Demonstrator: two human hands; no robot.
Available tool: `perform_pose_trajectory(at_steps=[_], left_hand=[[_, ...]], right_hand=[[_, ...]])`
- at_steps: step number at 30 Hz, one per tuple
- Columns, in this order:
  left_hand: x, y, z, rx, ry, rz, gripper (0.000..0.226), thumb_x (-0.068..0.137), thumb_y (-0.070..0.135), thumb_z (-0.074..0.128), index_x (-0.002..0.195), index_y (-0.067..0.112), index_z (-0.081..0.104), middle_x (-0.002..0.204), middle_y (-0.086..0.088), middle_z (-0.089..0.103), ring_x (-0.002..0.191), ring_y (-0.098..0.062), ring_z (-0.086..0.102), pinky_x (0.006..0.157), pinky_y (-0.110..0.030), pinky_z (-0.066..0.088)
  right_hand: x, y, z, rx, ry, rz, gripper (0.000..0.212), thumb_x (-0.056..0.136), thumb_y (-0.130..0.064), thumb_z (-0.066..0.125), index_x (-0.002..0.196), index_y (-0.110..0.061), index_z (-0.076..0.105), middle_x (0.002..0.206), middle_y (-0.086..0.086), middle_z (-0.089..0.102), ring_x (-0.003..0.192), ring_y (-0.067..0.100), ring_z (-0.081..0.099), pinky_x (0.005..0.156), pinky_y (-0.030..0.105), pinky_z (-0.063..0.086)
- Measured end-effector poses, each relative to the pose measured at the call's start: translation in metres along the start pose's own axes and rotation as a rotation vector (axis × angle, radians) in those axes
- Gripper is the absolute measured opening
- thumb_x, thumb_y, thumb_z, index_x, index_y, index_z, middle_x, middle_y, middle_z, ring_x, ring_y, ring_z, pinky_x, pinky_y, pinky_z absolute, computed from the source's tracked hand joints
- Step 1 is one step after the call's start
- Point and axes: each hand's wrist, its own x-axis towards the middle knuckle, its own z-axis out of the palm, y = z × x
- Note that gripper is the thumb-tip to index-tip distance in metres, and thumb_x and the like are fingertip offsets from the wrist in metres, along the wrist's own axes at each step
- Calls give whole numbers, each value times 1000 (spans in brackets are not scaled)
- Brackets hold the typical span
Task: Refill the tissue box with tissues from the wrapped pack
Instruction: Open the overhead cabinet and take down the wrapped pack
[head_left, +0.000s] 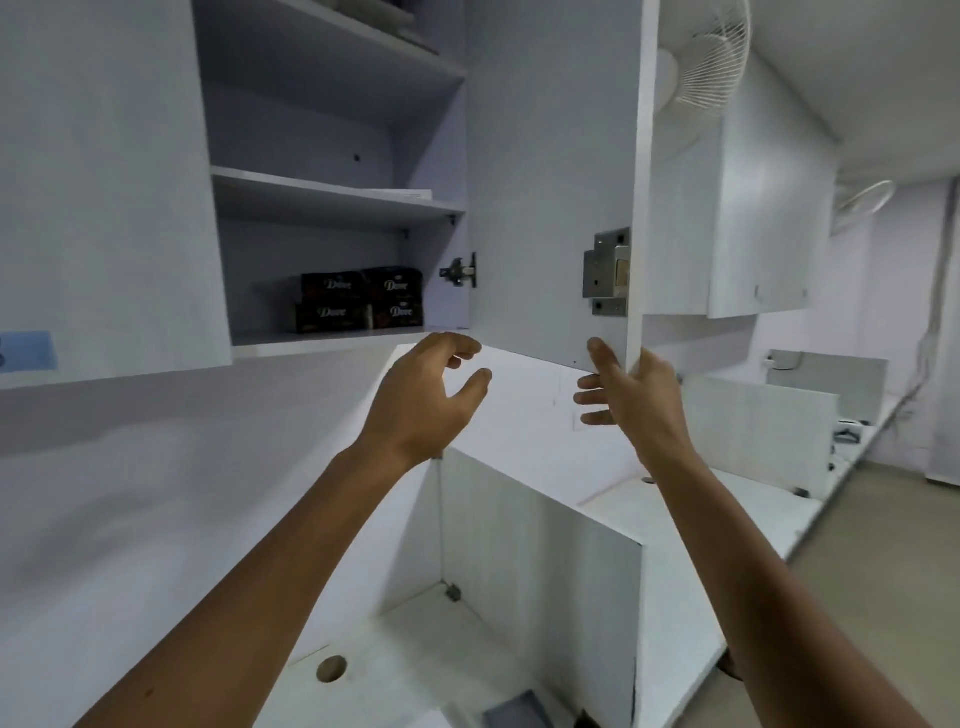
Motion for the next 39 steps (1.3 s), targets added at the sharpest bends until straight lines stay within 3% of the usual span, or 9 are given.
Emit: perform_pose_trajectory(at_steps=[5,12,18,21,24,31,33,36,39], left_hand=[[13,6,28,-17,-37,27,28,91,34,64,116,21,64,113,13,65,100,-8,61,93,-38,53],[14,-6,46,-14,-84,18,29,91,34,63,116,20,64,116,8,66,103,-11,61,93,-40,52],[2,-36,22,41,-62,-19,29,92,32,63,118,20,64,115,12,64,102,-8,58,92,-36,52],[-4,-57,-1,88,-47,-58,28,92,32,63,118,21,63,113,15,62,102,-8,58,92,-35,52],[-2,-78,-24,131,0,-102,28,91,33,64,117,22,63,113,12,64,102,-10,59,93,-36,53],[27,-117,-66,222,134,-178,31,91,32,66,118,16,66,117,2,68,102,-13,62,90,-36,54],[43,-125,-73,246,156,-179,33,91,30,67,120,14,65,119,-1,68,103,-14,63,89,-30,53],[71,-136,-82,311,198,-192,34,91,28,67,119,10,65,118,-5,69,103,-16,65,86,-22,48],[98,-146,-90,375,252,-204,32,92,26,66,118,8,66,113,-5,69,99,-17,64,81,-19,47]], right_hand=[[29,11,-25,-161,131,-19,41,89,-41,74,108,-4,71,92,16,75,71,21,78,58,45,65],[50,27,-42,194,231,110,30,86,-25,80,108,-12,63,104,19,73,80,26,78,59,33,62],[43,39,-28,435,311,228,19,93,-15,72,103,-2,63,110,22,71,90,34,76,63,37,63],[22,48,13,451,187,338,21,96,-14,67,111,-1,63,109,19,70,88,35,76,59,37,61],[3,52,70,337,-28,363,12,96,-18,66,101,-7,67,100,12,71,80,29,76,55,32,57],[27,35,197,74,-358,81,14,93,-23,68,93,-10,68,94,7,74,79,21,75,63,36,61],[48,27,226,-14,-372,-76,15,92,-27,69,91,-12,69,88,2,73,82,21,74,72,36,60],[90,13,272,-119,-410,-299,13,92,-25,69,91,-12,70,82,-7,69,76,7,65,71,23,53],[137,10,318,-248,-422,-511,13,91,-20,71,100,-11,69,96,2,71,87,16,67,81,34,57]])
